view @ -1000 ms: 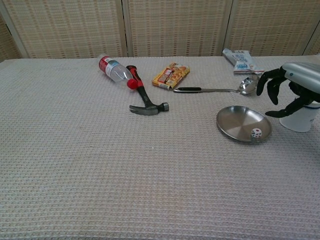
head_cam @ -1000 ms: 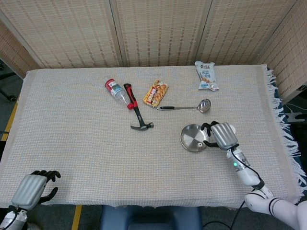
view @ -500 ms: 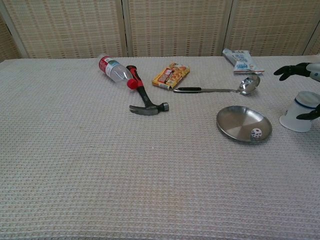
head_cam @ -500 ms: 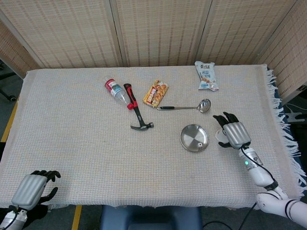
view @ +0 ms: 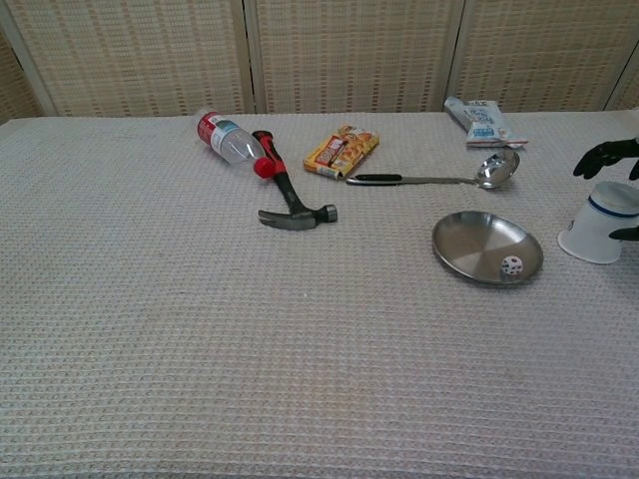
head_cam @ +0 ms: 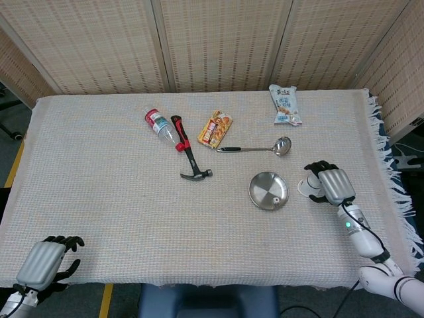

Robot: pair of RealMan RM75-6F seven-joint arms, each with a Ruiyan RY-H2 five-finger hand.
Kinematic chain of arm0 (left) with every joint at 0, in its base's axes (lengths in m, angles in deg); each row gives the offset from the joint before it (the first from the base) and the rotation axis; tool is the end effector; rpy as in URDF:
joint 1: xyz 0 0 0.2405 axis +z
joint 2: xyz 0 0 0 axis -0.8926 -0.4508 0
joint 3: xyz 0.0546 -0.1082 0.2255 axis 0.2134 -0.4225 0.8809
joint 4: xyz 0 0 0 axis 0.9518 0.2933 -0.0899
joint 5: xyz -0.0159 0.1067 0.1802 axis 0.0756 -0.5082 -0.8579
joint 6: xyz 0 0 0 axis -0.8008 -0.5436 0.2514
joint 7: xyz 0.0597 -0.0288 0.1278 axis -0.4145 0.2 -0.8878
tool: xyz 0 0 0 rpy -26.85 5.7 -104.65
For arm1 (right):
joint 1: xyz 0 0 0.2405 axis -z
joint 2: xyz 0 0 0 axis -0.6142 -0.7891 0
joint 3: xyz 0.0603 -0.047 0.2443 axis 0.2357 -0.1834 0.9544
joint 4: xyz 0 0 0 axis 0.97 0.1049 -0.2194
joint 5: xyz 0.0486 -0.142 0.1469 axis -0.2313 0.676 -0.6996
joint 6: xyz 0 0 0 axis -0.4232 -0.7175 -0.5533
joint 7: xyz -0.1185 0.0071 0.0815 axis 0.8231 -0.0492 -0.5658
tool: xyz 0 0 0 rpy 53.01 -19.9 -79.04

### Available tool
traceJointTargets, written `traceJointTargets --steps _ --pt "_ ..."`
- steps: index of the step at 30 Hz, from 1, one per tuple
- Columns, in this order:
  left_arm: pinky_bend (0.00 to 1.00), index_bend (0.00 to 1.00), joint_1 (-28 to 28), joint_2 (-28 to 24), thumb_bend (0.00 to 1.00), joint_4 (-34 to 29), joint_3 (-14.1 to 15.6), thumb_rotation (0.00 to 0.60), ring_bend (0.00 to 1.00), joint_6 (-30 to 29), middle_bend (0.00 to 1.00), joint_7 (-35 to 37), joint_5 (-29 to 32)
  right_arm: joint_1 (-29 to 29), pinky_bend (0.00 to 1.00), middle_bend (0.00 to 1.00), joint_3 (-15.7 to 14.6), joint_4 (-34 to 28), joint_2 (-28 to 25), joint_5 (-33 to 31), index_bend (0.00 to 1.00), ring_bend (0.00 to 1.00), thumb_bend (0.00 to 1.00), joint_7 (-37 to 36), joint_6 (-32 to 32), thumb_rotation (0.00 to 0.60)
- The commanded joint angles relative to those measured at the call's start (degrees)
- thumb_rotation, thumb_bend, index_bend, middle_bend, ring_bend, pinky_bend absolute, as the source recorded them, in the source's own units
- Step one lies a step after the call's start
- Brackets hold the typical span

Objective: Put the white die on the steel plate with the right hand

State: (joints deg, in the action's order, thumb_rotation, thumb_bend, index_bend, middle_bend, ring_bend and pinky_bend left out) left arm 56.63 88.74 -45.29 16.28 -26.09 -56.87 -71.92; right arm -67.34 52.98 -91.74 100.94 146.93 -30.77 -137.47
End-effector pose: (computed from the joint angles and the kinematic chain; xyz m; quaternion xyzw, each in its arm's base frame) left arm -0.2768 0.1505 0.1226 -0.6991 -0.4000 -0.3067 0.5071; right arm -0.3182 -0.3423 0.0669 0.6837 -0.3938 0.3226 0.5229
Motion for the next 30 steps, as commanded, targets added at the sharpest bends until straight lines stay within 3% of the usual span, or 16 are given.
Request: traceJointTargets --steps 1,10,18,25,30 --pt "0.44 0.40 0.0 0.0 0.34 0.0 0.0 0.600 0.43 0.0 0.48 0.0 0.0 0.1 0.33 0.28 -0.4 1.8 1.1 0.9 0.28 0.20 0.12 -1.7 -0.4 0.600" --pt "0.44 0.40 -0.1 0.0 0.34 0.0 0.0 0.600 0.43 0.3 0.47 -0.1 0.3 0.1 0.45 0.39 -1.5 10.3 4.6 4.2 0.39 0.32 0.30 -8.7 -2.3 0.600" --pt "0.44 0.40 -0.1 0.0 0.34 0.0 0.0 0.600 0.43 0.4 0.48 0.0 0.5 0.3 0.51 0.40 -1.8 12.9 5.7 4.7 0.39 0.34 0.31 -9.6 -2.5 0.600" --pt "0.44 0.40 -0.2 0.0 0.34 -0.1 0.0 0.600 0.43 0.5 0.48 -0.1 0.4 0.6 0.69 0.47 -0.8 14.8 7.7 5.5 0.47 0.41 0.31 -11.0 -6.7 0.600" --pt "0.44 0.40 -0.2 0.0 0.34 -0.1 0.0 0.600 0.43 0.6 0.48 -0.2 0.6 0.2 0.73 0.50 -0.2 13.1 7.9 6.9 0.50 0.44 0.31 -11.5 -10.2 0.600"
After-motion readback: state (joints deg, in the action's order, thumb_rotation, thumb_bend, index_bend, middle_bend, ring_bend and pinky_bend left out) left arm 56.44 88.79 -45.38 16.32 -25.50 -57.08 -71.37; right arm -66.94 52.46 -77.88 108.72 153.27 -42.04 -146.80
